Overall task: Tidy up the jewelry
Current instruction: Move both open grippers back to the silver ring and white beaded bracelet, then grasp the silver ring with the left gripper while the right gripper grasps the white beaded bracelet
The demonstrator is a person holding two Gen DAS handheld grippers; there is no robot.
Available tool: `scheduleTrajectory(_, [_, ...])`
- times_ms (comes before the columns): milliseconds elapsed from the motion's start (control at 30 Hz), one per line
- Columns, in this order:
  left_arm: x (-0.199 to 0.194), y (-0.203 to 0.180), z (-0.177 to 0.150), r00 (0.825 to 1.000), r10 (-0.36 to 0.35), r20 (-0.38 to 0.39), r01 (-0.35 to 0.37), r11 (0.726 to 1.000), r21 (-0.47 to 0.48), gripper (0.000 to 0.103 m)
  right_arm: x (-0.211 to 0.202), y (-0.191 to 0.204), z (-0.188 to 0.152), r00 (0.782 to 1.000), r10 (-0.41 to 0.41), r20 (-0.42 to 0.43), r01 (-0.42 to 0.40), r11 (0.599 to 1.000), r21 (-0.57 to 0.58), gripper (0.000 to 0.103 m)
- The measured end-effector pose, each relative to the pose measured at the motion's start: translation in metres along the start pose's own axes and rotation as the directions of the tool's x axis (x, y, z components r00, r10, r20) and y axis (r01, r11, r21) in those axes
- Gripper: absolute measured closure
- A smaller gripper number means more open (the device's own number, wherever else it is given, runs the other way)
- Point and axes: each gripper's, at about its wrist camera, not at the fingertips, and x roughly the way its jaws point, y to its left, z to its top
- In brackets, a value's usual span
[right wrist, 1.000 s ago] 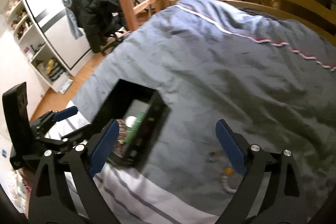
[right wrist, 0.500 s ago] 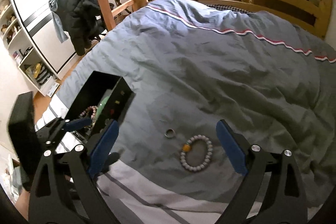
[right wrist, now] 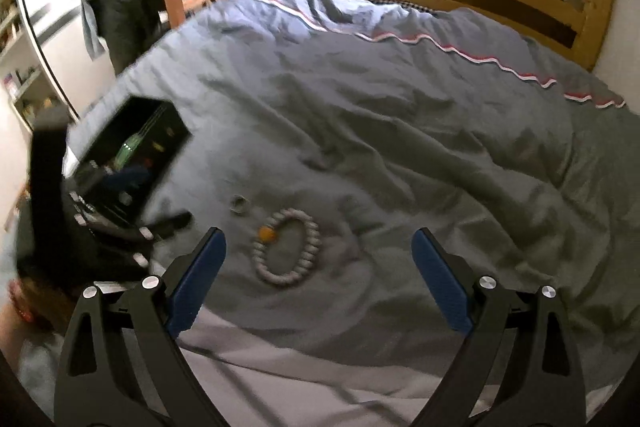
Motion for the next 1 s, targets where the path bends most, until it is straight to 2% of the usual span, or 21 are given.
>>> scheduleTrajectory(233, [0.015,-0.002,0.007,0.999,0.015,0.033,-0.016,1.000,0.016,0.009,0.026,-0.015,-0.019,0.993,0.116,0.012,-0.117,0.993,0.037,0.011])
scheduleTrajectory(267, [0.017,-0.004,0.008,0.999,0.019,0.039,-0.020,1.000,0.022,0.009,0.030,-0.015,-0.021,0.992,0.127,0.012,-0.128,0.991,0.036,0.013])
scheduleTrajectory(333, [0.023,-0.010,0.011,0.998,0.028,0.054,-0.031,0.998,0.049,0.009,0.039,-0.013,-0.023,0.988,0.157,-0.006,-0.156,0.987,0.026,0.027])
scheduleTrajectory(467, [0.027,-0.022,0.015,0.997,0.005,0.080,-0.013,0.996,0.093,0.009,0.047,-0.012,-0.025,0.975,0.220,0.015,-0.220,0.975,0.031,0.031])
scheduleTrajectory(567, [0.027,-0.038,0.015,0.994,-0.029,0.102,0.011,0.986,0.166,0.009,0.055,-0.010,-0.025,0.967,0.253,0.020,-0.253,0.967,0.032,0.036])
scheduleTrajectory(667, [0.039,-0.047,0.012,0.996,-0.057,0.064,0.043,0.977,0.208,0.010,0.071,-0.006,-0.030,0.966,0.260,-0.017,-0.259,0.966,0.017,0.047])
scheduleTrajectory(733, [0.050,-0.050,0.010,0.999,-0.049,0.025,0.042,0.975,0.220,0.022,0.080,-0.001,-0.032,0.967,0.254,-0.033,-0.254,0.967,0.003,0.051])
scheduleTrajectory(800, [0.053,-0.049,0.009,0.998,-0.068,0.007,0.065,0.974,0.216,0.028,0.084,0.003,-0.033,0.970,0.241,-0.035,-0.241,0.970,-0.013,0.051])
scheduleTrajectory(933, [0.052,-0.049,0.009,0.994,-0.107,-0.006,0.106,0.971,0.215,0.050,0.088,0.002,-0.035,0.979,0.199,-0.043,-0.200,0.980,-0.007,0.068])
scheduleTrajectory(1000, [0.053,-0.050,0.008,0.993,-0.115,-0.019,0.116,0.968,0.221,0.057,0.087,-0.002,-0.035,0.979,0.200,-0.038,-0.200,0.980,0.008,0.082])
